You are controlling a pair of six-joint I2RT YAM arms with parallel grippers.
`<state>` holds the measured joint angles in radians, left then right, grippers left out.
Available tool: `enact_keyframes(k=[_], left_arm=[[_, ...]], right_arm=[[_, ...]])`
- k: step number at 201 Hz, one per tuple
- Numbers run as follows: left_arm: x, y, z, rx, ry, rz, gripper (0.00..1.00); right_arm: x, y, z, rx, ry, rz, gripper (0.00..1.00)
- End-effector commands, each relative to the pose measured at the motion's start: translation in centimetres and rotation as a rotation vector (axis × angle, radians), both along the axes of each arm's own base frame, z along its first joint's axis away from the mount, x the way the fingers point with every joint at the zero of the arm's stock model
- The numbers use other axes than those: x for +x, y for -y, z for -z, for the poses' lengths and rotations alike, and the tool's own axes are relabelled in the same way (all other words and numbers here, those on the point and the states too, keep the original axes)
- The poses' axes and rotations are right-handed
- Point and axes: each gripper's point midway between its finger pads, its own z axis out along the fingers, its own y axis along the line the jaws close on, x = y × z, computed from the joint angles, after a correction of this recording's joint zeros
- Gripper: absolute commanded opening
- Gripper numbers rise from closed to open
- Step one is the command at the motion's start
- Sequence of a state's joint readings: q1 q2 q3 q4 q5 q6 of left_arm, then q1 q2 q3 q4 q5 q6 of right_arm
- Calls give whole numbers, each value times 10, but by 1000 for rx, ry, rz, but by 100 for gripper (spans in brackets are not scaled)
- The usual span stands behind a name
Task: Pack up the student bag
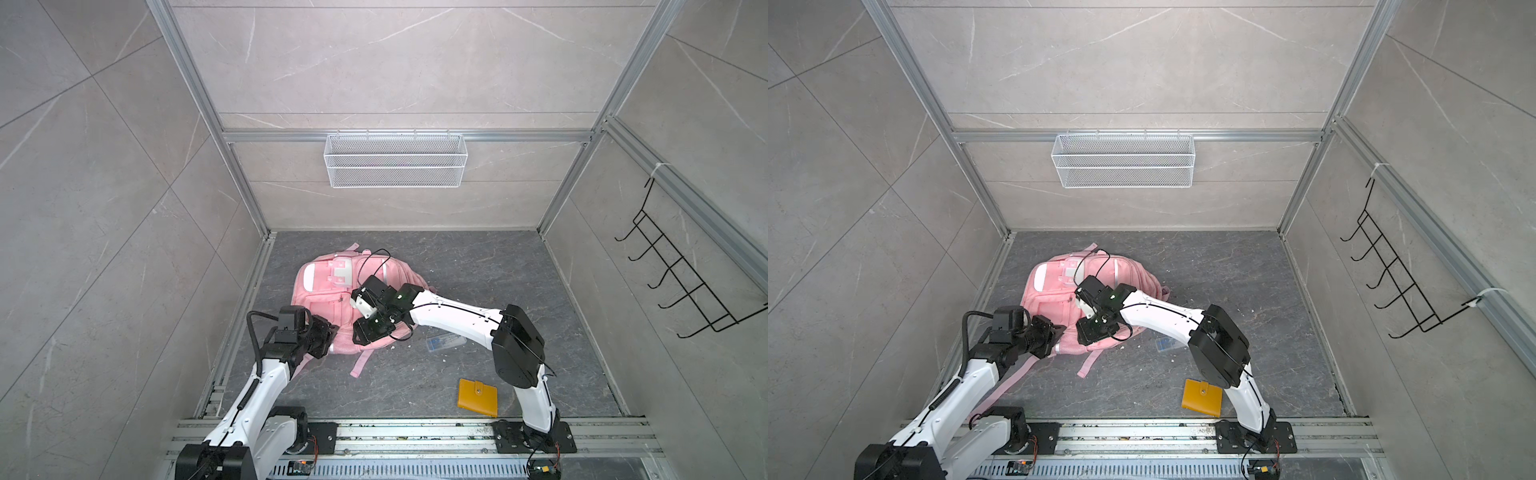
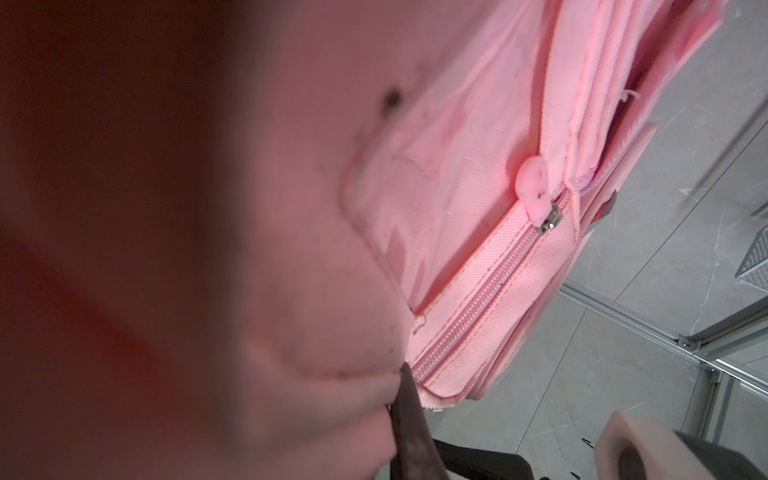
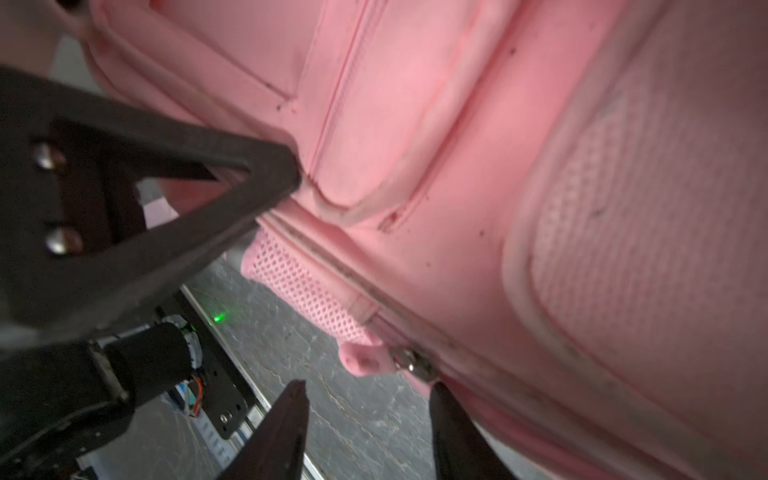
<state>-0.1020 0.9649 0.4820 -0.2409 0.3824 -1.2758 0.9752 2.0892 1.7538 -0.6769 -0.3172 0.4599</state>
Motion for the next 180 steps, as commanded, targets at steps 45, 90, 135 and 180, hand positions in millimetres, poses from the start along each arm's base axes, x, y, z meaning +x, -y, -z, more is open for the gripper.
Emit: enact_keyframes(k=[45,90,135,180], left_arm=[[22,25,-43,-44,127,90,0],[25,30,-44,-53,126,91,0],[27,32,-44,-47,125,100,0],[27,33,-38,-46,109,101,0]], right_arm=[[15,8,23,-96,-40,70,36],[25,21,39,-208,28,64,46],[35,34,46,-359,154,22,47],[35,41,38,-386,194,13,26]])
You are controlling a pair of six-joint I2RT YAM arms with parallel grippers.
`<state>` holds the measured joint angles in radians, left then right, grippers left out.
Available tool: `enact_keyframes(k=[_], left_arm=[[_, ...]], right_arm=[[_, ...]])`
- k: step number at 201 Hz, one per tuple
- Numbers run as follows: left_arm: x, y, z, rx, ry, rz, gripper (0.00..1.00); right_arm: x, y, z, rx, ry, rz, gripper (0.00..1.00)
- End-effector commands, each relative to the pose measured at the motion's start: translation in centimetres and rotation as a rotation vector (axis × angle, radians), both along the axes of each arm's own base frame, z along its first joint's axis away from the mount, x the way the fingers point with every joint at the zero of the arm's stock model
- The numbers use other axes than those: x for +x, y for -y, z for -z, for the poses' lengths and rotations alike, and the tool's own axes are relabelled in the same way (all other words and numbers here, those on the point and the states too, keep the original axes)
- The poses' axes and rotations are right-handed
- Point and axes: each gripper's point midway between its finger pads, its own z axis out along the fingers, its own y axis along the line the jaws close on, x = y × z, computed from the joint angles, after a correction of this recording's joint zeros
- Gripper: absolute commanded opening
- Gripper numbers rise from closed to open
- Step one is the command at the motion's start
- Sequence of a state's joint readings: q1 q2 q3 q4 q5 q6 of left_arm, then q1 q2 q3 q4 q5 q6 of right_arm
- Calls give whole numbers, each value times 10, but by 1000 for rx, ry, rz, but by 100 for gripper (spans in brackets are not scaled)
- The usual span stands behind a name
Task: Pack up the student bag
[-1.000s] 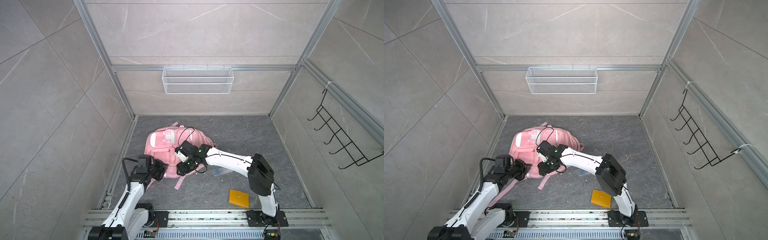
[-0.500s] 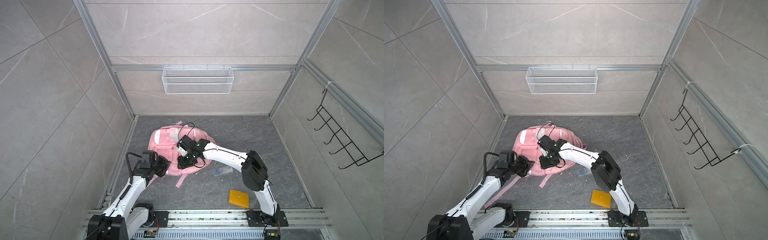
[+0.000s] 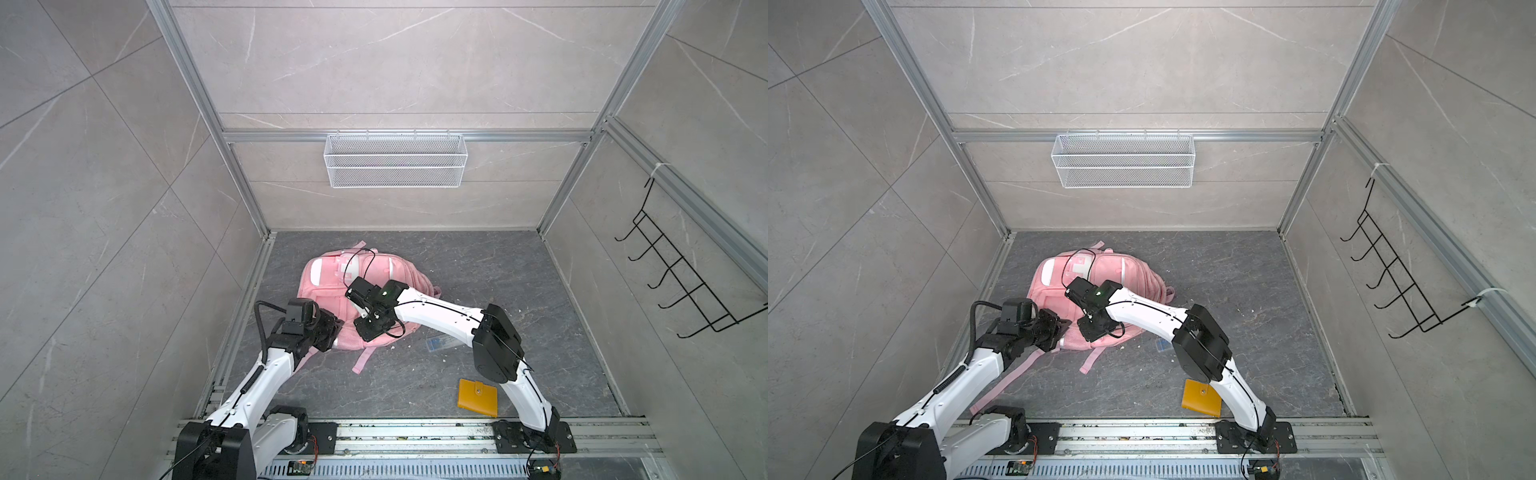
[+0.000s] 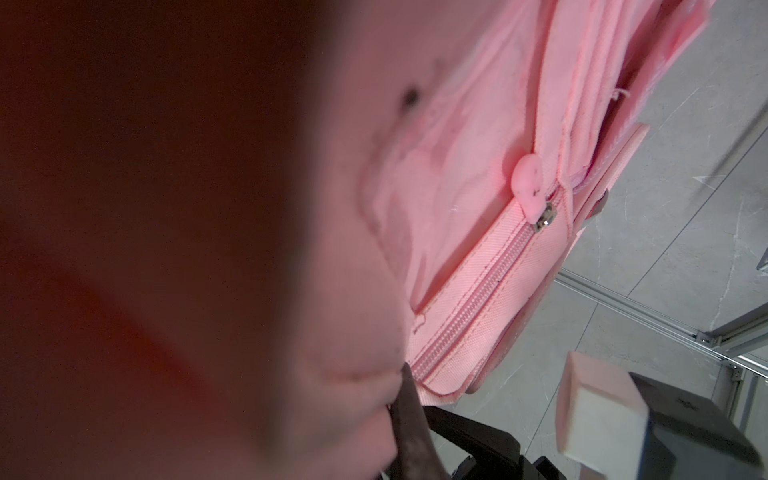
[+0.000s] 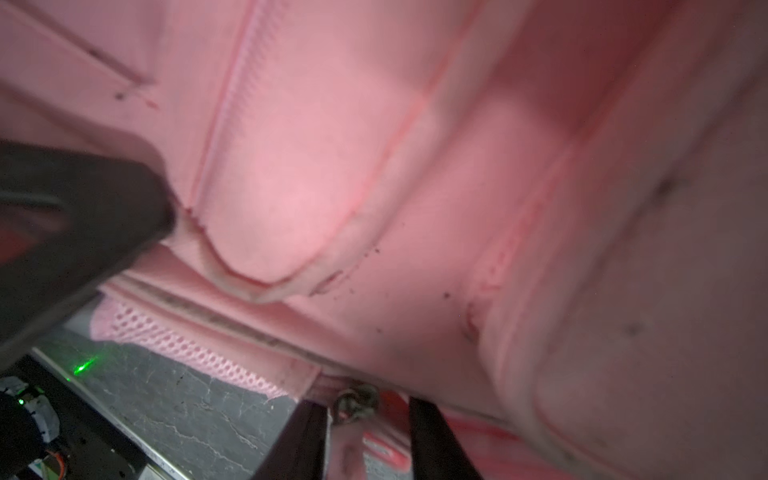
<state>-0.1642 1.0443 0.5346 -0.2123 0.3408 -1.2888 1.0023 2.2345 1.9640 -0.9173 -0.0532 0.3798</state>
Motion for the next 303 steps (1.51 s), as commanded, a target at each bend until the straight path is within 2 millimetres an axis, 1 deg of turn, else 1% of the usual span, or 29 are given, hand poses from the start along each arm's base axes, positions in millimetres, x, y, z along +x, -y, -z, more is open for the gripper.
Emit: enact_keyframes(k=[1,20,44,72,92,107,118,129,141,153,175,194,203,213,226,235,246,277,303], left_arm=[[15,20,-35,-70,109,78,0],[17,21,-35,-66,107,83,0],[21,21,-36,-52,110,96,0],[22,20,-39,-32,114,105,0],[22,19,-39,-18,116,110,0],[22,18,-39,-5,116,115,0],[21,17,-40,5,119,120,0],[20,17,-39,13,117,122,0],[19,16,-39,16,117,124,0],[19,16,-38,16,117,123,0],[18,16,-38,17,119,127,0],[17,16,-39,25,120,131,0],[16,15,-38,29,118,133,0],[15,15,-37,29,115,131,0],[15,15,-37,29,114,129,0],[15,14,-36,31,114,129,0],[16,14,-37,31,115,129,0],[19,14,-39,40,119,133,0],[21,14,-39,49,118,141,0]], right_arm=[[11,20,8,-100,55,9,25],[9,22,8,-99,51,8,19],[11,20,1,-85,64,7,9],[12,22,-5,-91,74,4,5],[10,28,-4,-98,76,17,3],[8,33,-4,-99,72,24,3],[7,36,-4,-101,67,30,6],[6,38,-3,-99,62,37,15],[6,41,-1,-96,55,48,21],[6,42,2,-87,43,58,23],[9,42,0,-80,44,64,26],[9,42,-3,-79,54,62,34],[9,43,-5,-80,58,61,35],[10,46,-6,-86,64,59,30],[9,48,-8,-93,71,52,19],[8,50,-7,-101,71,50,13],[8,52,-7,-108,74,50,8],[6,54,-10,-104,76,43,0],[6,56,-17,-106,84,42,0]])
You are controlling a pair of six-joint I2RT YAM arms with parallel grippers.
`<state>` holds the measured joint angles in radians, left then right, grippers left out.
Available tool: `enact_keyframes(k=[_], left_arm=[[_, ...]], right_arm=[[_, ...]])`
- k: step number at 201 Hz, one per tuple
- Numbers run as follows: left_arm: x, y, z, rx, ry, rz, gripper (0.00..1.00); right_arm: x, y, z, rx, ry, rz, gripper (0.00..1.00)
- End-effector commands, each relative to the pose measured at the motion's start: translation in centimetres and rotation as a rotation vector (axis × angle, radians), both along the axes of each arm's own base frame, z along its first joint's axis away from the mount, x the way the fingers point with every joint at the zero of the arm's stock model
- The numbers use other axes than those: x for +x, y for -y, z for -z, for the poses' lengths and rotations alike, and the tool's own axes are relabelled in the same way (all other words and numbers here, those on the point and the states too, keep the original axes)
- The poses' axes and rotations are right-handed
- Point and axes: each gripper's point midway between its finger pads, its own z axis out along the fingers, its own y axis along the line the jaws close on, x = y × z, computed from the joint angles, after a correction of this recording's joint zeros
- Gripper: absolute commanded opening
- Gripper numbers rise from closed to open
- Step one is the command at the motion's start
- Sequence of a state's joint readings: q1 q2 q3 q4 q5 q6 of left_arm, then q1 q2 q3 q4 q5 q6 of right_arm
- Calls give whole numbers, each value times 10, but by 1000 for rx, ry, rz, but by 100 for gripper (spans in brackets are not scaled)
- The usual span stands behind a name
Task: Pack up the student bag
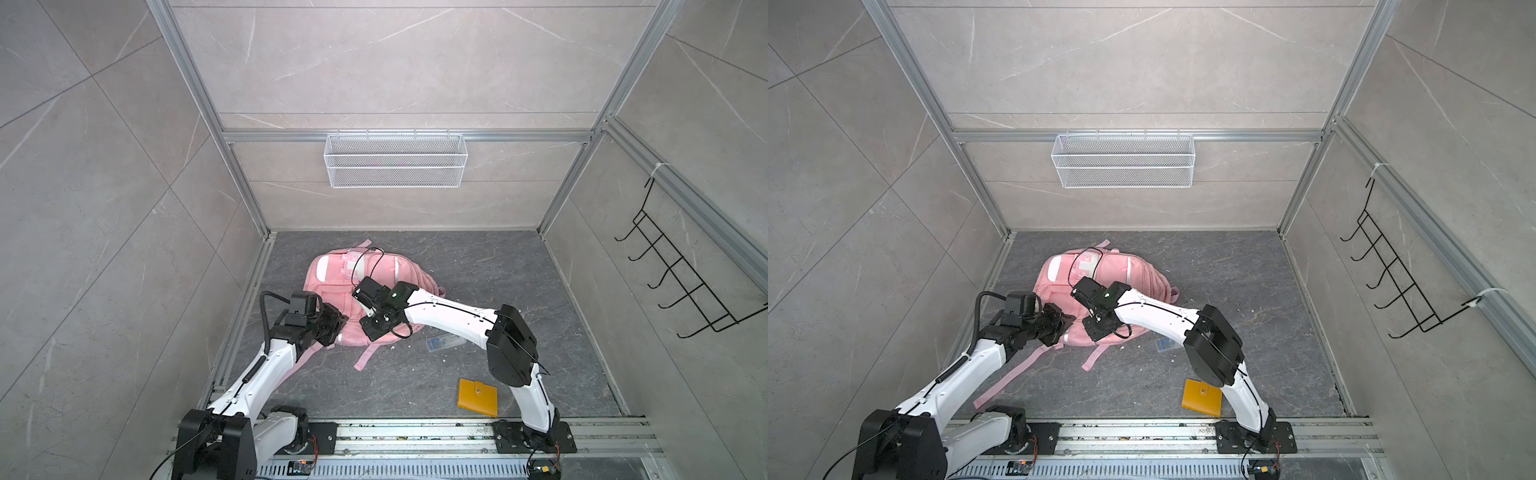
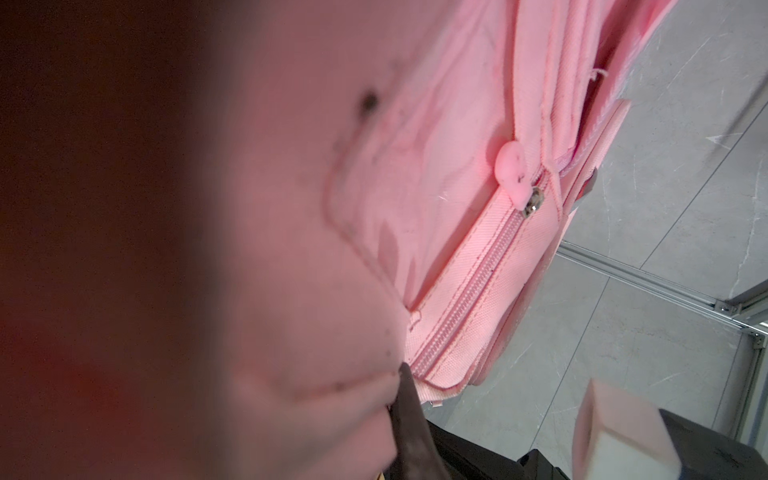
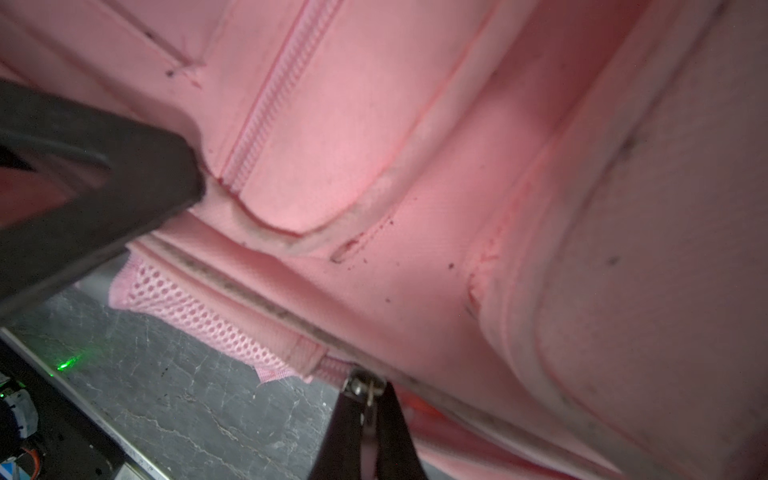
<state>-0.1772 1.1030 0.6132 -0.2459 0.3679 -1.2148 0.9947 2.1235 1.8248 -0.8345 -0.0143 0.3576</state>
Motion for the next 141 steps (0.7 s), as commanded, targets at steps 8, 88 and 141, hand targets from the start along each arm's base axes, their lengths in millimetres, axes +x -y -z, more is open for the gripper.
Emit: enact_keyframes(k=[8,88,141], left_arm=[[12,4,-27,28,100,63,0],[7,-1,-20,80,100,90,0],[5,1,-16,71,105,108,0]], right_arm=[[2,43,-6,-126,17,47,2],[13,98,8,-133,-43,185,8],[19,100,6,-204,-16,103,16]])
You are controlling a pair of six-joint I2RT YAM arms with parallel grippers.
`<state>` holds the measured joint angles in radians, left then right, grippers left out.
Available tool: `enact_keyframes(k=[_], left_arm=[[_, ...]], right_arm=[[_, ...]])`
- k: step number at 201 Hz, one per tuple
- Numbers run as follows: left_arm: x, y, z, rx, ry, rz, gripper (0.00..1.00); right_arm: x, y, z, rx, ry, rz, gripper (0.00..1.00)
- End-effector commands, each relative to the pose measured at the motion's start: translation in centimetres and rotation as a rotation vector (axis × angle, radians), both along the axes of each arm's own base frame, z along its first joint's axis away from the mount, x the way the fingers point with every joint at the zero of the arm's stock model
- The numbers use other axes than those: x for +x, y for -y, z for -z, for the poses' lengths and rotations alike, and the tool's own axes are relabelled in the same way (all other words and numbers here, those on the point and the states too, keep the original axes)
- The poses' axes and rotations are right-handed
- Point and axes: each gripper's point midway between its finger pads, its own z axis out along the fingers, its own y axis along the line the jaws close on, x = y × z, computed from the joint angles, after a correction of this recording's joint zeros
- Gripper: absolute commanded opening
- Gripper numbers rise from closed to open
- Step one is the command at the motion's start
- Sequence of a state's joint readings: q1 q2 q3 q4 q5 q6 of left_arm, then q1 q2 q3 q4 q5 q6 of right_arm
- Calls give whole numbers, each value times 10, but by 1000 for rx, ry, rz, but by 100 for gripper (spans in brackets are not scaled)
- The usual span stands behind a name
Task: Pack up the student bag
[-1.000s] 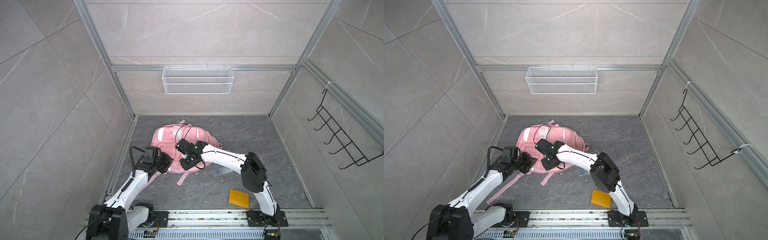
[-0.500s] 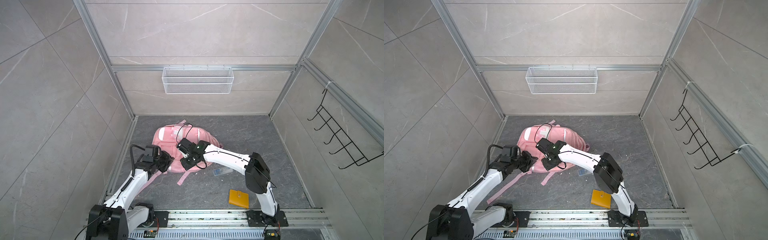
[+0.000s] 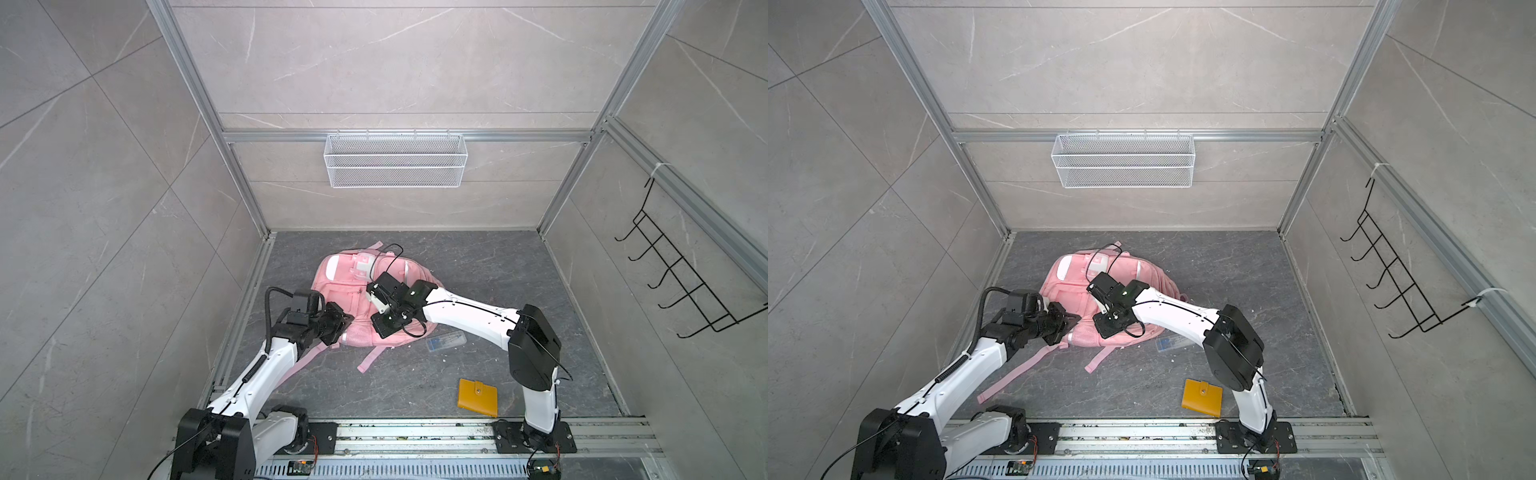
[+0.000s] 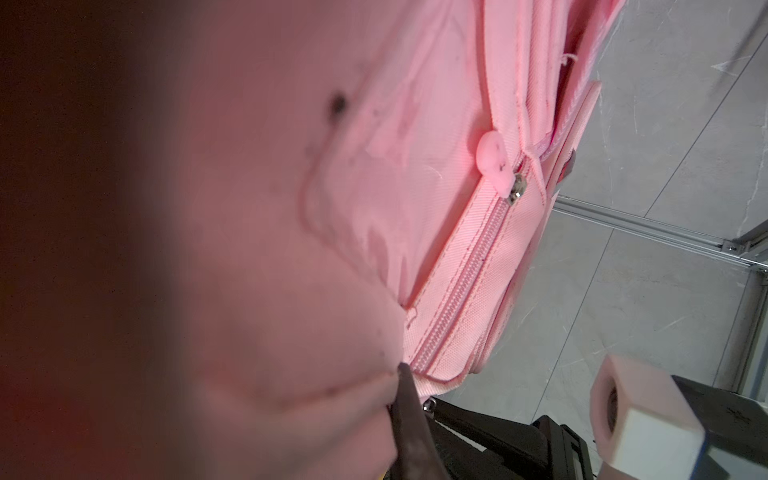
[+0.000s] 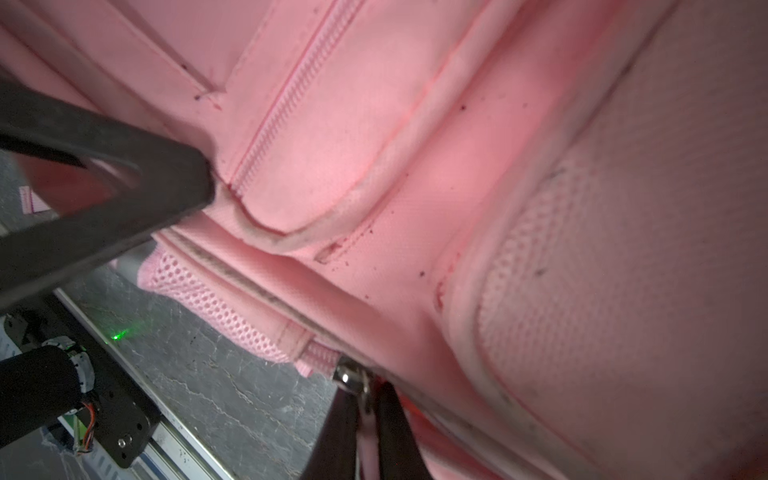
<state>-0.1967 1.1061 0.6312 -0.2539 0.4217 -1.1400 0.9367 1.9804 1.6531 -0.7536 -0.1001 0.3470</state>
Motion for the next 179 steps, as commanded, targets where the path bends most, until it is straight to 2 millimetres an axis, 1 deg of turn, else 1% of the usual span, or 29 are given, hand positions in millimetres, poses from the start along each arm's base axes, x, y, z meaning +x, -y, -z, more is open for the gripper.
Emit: enact_keyframes(k=[1,30,61,83,96,116,157,179], left_arm=[[9,-12,-8,68,72,1,0],[7,-11,-6,61,66,6,0],[5,-12,-2,60,60,6,0],[4,-12,-1,64,56,3,0],[4,-13,0,73,53,3,0],[3,-17,3,92,45,1,0],[2,-34,8,146,40,-25,0],[2,-41,12,161,33,-39,0]], right_arm=[[20,75,22,-293,10,82,16],[17,74,24,-308,6,53,18],[15,71,25,-299,-2,46,4],[13,69,23,-279,-3,56,0],[12,72,21,-276,-6,71,0],[9,91,22,-288,-22,112,0],[11,148,24,-262,-71,261,0],[16,171,23,-275,-74,307,0]])
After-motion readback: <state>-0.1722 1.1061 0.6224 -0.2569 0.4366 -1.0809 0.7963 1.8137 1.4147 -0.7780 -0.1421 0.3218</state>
